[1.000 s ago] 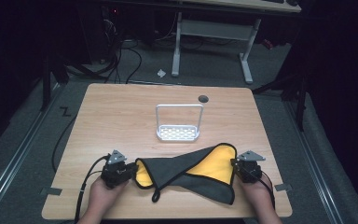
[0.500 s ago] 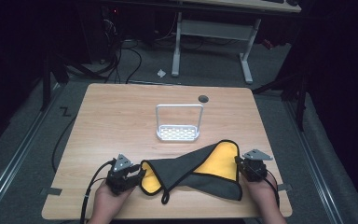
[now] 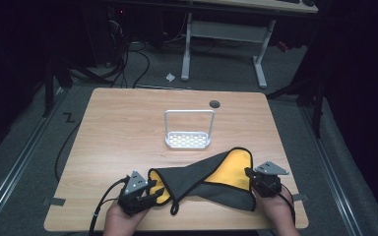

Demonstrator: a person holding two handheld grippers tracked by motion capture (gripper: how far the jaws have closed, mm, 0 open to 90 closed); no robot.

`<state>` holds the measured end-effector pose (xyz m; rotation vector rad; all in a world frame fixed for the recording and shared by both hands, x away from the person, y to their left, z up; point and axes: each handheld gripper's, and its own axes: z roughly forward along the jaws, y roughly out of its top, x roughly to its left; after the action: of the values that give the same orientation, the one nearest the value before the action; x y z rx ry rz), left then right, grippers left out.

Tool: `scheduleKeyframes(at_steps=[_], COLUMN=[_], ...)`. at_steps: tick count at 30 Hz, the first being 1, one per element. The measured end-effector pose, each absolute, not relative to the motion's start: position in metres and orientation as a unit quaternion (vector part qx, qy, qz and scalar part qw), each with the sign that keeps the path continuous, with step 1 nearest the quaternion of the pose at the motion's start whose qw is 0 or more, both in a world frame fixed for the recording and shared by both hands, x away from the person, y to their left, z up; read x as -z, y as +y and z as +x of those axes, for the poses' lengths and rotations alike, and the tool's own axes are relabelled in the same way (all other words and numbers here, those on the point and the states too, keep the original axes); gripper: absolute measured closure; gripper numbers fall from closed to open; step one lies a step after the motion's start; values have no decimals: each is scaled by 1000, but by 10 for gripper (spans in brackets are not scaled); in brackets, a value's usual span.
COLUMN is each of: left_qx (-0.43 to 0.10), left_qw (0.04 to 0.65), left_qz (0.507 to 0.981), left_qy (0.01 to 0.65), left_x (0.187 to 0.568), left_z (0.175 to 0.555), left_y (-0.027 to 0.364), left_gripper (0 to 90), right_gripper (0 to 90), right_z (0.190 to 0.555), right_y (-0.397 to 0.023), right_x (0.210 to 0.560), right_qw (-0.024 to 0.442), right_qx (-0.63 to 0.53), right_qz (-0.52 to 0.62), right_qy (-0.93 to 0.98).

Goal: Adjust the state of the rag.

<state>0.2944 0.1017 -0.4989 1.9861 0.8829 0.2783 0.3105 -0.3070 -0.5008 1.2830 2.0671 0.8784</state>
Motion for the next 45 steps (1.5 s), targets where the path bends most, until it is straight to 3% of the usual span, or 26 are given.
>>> scheduleKeyframes(at_steps=[5,11,14,15,16,19,25,29,36,40,45], left_qx=[-95,-111,-148,-146,-141,-146,-131,-132,-109,-103,-103], left_qw=[455,398,381,383,386,401,443,437,398,385,395], left_qz=[824,866,871,869,867,858,819,811,801,797,785], left_qy=[325,282,272,278,282,285,340,366,433,454,465], left_x=[504,521,523,522,520,508,482,479,502,515,518], left_z=[291,289,288,290,292,296,325,348,416,438,445], left_y=[71,37,33,35,38,47,82,98,121,120,117], left_gripper=[518,485,641,641,812,866,867,864,845,830,745], right_gripper=[874,869,870,870,874,878,885,886,885,885,885], right_z=[294,273,265,265,266,272,278,280,281,282,282], right_y=[-295,-279,-266,-266,-262,-263,-274,-281,-283,-284,-284], right_x=[492,492,504,504,510,518,519,519,519,519,520], right_qw=[272,253,231,231,223,224,227,223,220,217,218], right_qx=[-342,-350,-328,-328,-311,-287,-287,-290,-294,-296,-297], right_qz=[460,438,418,418,416,416,428,438,437,438,437], right_qy=[773,788,815,815,825,834,827,821,821,820,821])
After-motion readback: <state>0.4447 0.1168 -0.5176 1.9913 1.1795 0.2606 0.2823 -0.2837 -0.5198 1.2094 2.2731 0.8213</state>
